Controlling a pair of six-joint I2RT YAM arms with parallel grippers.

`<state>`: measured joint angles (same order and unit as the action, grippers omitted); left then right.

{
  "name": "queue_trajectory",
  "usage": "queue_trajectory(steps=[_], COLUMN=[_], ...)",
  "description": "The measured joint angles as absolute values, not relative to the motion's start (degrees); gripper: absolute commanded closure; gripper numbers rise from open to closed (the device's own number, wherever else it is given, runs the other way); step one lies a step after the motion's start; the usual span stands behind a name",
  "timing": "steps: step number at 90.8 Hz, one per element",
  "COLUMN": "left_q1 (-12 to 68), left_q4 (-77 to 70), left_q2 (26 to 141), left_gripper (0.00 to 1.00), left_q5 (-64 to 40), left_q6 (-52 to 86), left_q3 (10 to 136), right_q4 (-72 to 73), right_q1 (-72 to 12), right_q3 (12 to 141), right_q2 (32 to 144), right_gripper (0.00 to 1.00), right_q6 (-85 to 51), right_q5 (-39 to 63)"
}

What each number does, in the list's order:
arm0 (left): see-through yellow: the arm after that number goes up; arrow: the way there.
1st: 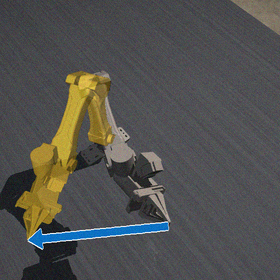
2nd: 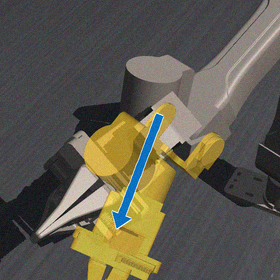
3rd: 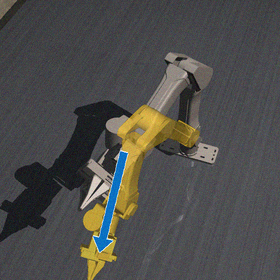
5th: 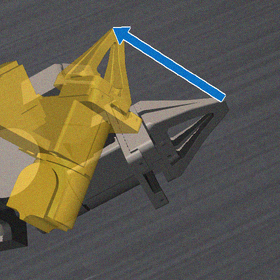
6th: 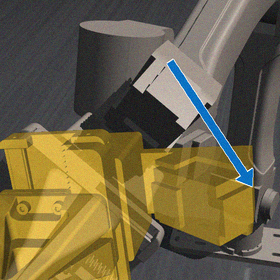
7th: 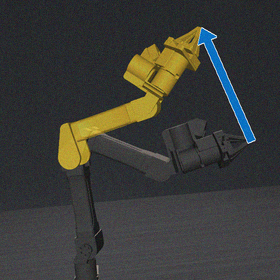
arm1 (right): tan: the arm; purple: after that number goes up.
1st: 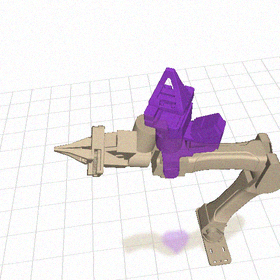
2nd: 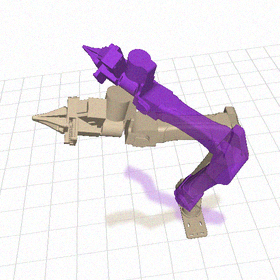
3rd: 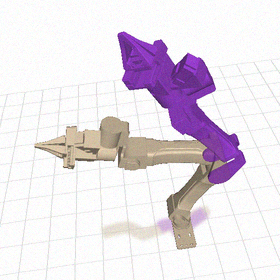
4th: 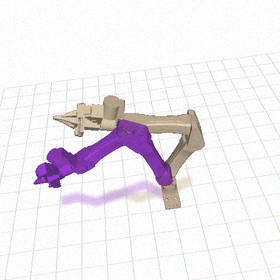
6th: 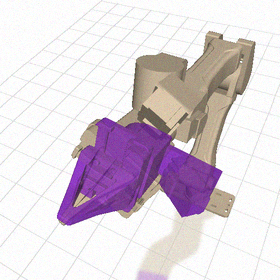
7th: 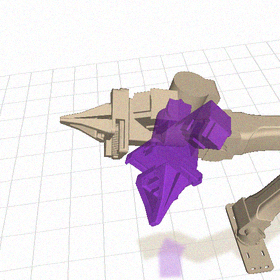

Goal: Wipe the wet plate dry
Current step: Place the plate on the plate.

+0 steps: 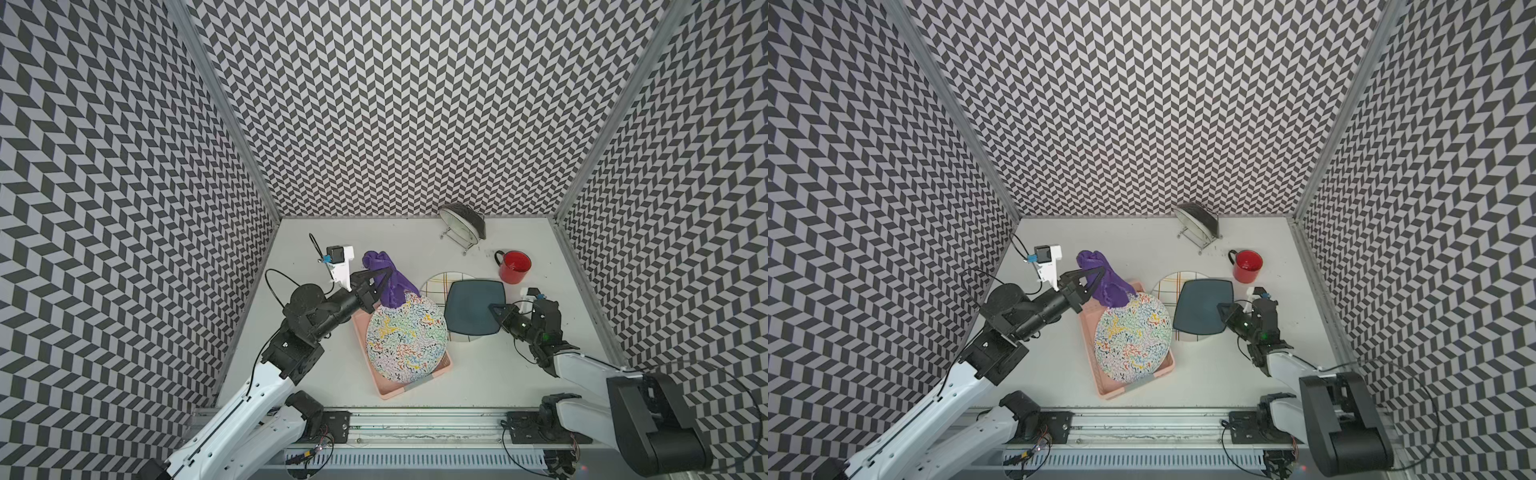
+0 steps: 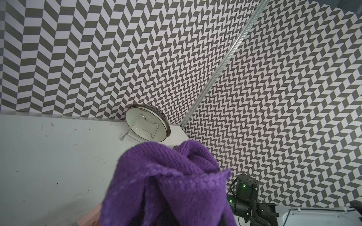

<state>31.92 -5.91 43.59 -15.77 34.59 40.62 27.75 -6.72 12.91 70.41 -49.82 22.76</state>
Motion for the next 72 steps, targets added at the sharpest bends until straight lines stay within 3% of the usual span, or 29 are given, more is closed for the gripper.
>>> queue_trajectory(steps=[11,28,38,53,63,72], left_q1=[31.92,31.83,31.83,31.83,31.83,31.83], left_q4=[-5.72,-5.21,-4.95,-2.42,2.74,8.54], left_q2=[43.46,42.85,42.72,42.04,39.40,35.18], left_gripper=[1.00,1.00,1.00,1.00,1.00,1.00], left_q5=[-15.73,-15.44,-15.20,-12.53,-6.85,1.45], left_q6=[34.39,34.15,34.13,33.23,31.46,30.46], left_q3=[40.62,40.40,40.29,40.32,40.29,39.88], right_q4=[31.86,31.20,29.93,23.20,15.68,9.43], right_q1=[-7.81,-8.14,-8.14,-8.29,-8.08,-8.19], right_q3=[12.93,12.95,12.25,12.16,13.04,16.14], right_q2=[73.91,76.93,75.37,68.20,61.23,52.42], right_gripper=[0.73,0.52,0.41,0.15,0.11,0.24], right_q6=[-49.82,-46.11,-43.59,-38.44,-34.98,-31.66], right_q5=[22.76,21.10,19.42,14.87,12.27,12.25])
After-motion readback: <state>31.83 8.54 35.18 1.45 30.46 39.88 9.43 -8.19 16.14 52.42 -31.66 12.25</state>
